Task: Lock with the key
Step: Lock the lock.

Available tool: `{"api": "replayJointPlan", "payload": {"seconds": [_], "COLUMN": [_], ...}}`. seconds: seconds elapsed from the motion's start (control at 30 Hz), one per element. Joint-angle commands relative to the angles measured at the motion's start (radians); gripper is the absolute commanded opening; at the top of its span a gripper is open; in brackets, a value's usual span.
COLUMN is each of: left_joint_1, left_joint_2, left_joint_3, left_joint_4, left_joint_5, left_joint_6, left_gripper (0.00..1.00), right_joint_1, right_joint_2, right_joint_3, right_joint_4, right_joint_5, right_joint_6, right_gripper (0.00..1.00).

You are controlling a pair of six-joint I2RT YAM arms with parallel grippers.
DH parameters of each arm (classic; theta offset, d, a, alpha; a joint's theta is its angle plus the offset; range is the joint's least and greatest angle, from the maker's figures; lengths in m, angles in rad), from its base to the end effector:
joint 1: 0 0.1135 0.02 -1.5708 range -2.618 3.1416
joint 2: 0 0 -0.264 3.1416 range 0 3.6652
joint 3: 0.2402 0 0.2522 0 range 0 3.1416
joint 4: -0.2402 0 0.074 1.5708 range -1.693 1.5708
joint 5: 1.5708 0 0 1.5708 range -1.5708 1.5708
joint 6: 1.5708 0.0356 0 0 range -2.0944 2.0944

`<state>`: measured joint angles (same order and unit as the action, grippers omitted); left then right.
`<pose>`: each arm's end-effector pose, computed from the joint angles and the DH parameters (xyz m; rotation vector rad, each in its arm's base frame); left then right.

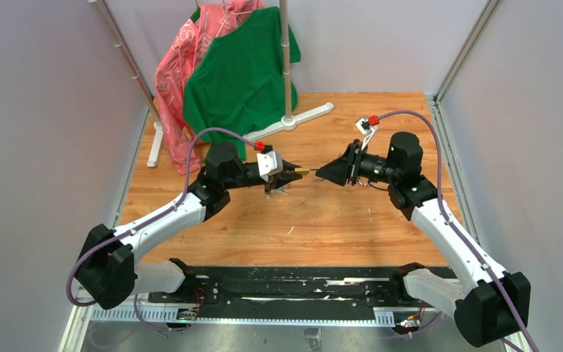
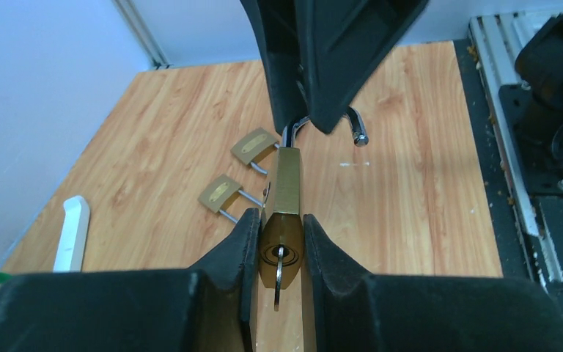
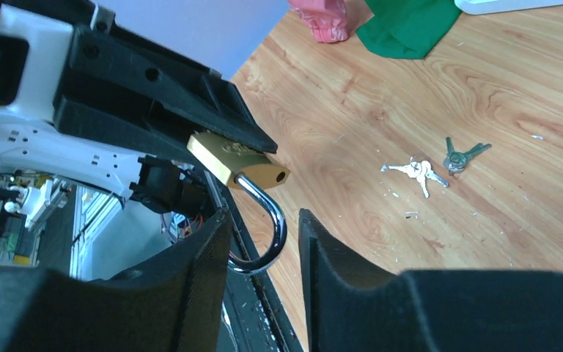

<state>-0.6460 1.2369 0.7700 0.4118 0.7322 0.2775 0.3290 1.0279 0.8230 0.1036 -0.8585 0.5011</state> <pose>0.2089 -0.1873 0.3007 1.2195 1.1614 -0.8711 0.2113 0.1006 0.3386 -0.5481 1.7344 1.3164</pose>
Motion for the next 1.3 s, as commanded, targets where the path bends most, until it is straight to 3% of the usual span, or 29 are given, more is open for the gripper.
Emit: {"api": "replayJointPlan", "payload": {"seconds": [0.0,0.23,0.33,0.4,0.57,0.67,0.97,1.13,1.27], "left_joint_1": [-0.007,-0.009,-0.009,-0.009,-0.009,-0.009,-0.022,-0.033,-0.045], "left_joint_2": [-0.023,-0.024,-0.024,-0.023,0.012,0.022,0.098,0.091,0.082], "left_joint_3": [0.075,0.069,0.080,0.086,0.097,0.102,0.129,0.126,0.113], "left_joint_4": [0.052,0.052,0.053,0.053,0.049,0.051,0.073,0.082,0.082], "left_joint_5": [0.005,0.013,0.033,0.117,0.323,0.308,0.361,0.408,0.381], "left_joint_6": [-0.111,-0.106,-0.145,-0.193,-0.494,-0.548,-0.678,-0.627,-0.609], "left_gripper": [0.00,0.00,0.00,0.00,0.00,0.00,0.00,0.00,0.00], "right_joint_1": [-0.011,-0.011,-0.011,-0.011,-0.006,0.020,0.175,0.176,0.177], "right_joint_2": [-0.005,-0.006,-0.022,-0.040,-0.069,-0.101,-0.244,-0.255,-0.227], "right_joint_3": [-0.017,-0.039,-0.041,-0.045,-0.053,-0.076,-0.119,-0.114,-0.128], "right_joint_4": [-0.021,0.013,-0.016,-0.006,0.042,0.076,0.007,-0.050,0.054], "right_joint_5": [-0.084,-0.134,-0.135,-0.109,-0.134,-0.158,-0.003,0.052,0.002], "right_joint_6": [-0.019,0.019,-0.021,-0.047,-0.111,-0.155,-0.493,-0.572,-0.482], "right_gripper": [0.45,0.46,0.30,0.16,0.07,0.00,0.00,0.00,0.00]}}
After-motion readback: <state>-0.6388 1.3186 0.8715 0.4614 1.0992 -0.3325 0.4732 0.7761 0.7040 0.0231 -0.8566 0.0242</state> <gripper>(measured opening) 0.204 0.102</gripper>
